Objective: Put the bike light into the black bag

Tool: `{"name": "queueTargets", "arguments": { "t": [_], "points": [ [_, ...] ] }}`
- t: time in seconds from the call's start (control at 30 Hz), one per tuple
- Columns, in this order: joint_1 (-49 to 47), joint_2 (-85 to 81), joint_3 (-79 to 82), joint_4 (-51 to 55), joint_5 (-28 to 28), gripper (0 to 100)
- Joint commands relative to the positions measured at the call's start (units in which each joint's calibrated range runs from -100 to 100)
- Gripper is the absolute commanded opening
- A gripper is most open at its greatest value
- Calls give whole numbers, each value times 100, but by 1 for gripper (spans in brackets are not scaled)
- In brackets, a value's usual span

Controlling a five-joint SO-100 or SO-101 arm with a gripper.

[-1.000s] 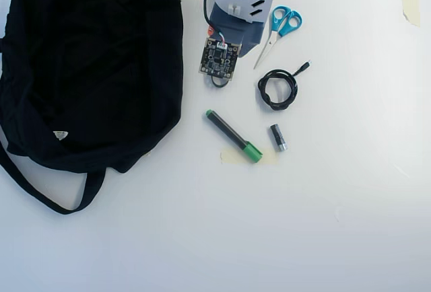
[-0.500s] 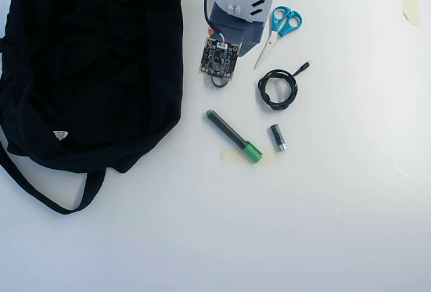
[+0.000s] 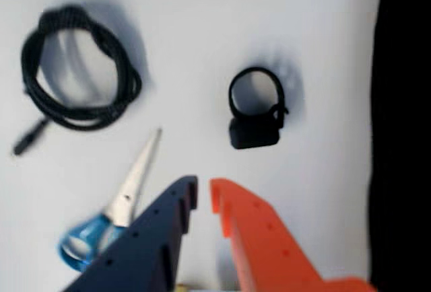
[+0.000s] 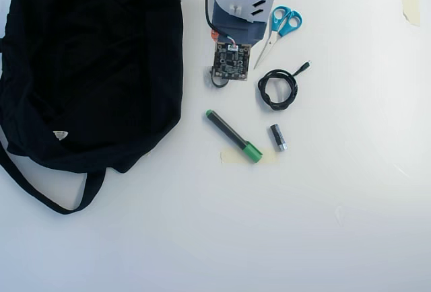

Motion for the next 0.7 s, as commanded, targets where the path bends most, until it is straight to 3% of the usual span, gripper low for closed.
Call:
{"name": "queueTargets", "arguments": {
  "t": [0.0,0.67],
  "points": [
    [-1,-70,-148,-18,370,2],
    [-128,-87,-202,-18,422,2]
  ]
}}
